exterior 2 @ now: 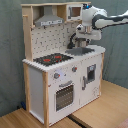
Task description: Play with the kitchen
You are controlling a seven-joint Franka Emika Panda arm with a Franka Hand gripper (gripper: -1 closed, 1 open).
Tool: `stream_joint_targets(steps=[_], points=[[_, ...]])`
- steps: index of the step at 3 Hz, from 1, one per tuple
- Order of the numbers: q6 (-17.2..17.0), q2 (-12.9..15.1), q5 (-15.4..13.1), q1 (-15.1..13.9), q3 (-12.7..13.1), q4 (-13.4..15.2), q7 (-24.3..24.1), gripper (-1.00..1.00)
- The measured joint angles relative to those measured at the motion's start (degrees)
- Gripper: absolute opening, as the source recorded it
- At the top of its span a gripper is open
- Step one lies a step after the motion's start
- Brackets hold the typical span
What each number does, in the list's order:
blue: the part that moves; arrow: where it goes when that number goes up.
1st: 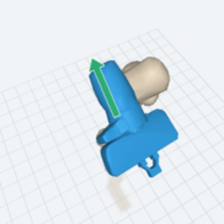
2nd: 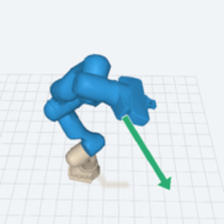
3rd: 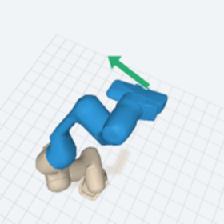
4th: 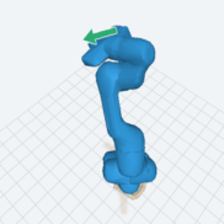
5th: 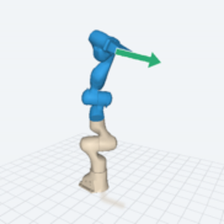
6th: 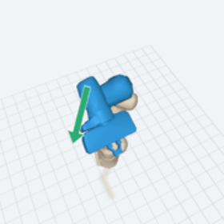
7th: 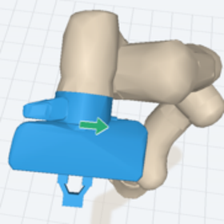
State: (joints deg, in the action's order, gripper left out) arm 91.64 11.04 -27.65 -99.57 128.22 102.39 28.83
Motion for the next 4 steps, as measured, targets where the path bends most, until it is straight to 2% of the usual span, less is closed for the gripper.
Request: stream_joint_targets(steps=[2, 3, 4], points=[[7.0, -5.8, 1.6, 0.0, -4.9, 2.2, 4.5, -1.00], [10.9, -9.0, 3.7, 0.0, -5.9, 3.7, 5.6, -1.00], [12.7, -11.3, 7.3, -0.6, -7.3, 5.3, 8.2, -1.00]])
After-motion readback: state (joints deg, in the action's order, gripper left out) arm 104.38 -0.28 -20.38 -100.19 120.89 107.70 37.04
